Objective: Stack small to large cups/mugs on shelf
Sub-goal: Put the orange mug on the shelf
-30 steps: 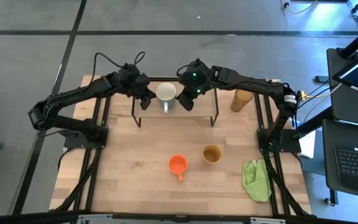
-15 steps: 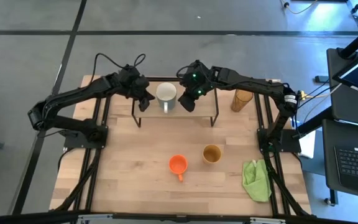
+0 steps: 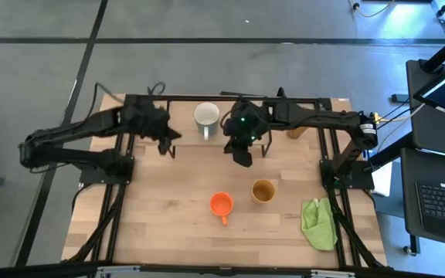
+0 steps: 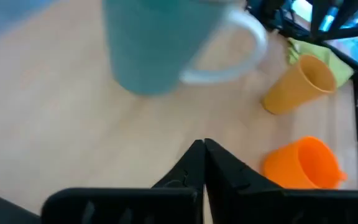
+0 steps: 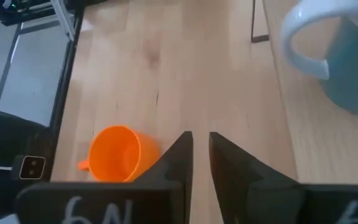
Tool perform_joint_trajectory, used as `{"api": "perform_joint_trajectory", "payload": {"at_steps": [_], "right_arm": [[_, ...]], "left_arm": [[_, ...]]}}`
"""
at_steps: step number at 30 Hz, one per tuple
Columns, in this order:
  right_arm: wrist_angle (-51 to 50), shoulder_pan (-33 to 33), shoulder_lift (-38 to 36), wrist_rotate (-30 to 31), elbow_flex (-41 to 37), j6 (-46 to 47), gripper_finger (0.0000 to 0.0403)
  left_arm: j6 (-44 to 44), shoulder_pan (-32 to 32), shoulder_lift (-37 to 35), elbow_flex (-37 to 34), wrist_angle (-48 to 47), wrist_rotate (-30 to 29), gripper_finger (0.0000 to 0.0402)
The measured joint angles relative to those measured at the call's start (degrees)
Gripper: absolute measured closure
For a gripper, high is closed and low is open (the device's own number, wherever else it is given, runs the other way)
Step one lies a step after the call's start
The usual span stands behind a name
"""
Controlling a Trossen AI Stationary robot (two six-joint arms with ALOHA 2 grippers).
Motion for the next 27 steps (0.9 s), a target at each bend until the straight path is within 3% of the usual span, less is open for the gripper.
{"api": "perform_joint_trajectory", "payload": {"at_steps": [7,11,14,20,27], "right_arm": [[-0.55,2.14,-2.06,1.79,0.02,-0.61,0.0348],[-3.23,3.56,-3.74,6.53,0.02,-0.12,0.0347],[-4.74,4.47,-5.31,9.7,0.0,0.1,0.0347],[-4.57,5.65,-9.77,18.76,0.0,1.22,0.0347],[-5.95,5.77,-15.08,30.09,0.02,2.87,0.0344]], "left_arm": [[-26.56,-25.69,-2.31,-10.7,10.16,-18.96,0.0401],[-40.3,-39.74,2.33,-12.08,14.12,-34.24,0.0401],[-50.07,-46.38,7.61,-11.76,15.6,-40.05,0.04],[-60.91,-52.1,22.76,-4.51,17.33,-39.82,0.0372],[-65.81,-49.57,37.39,10.65,5.76,-31.96,0.0334]]}}
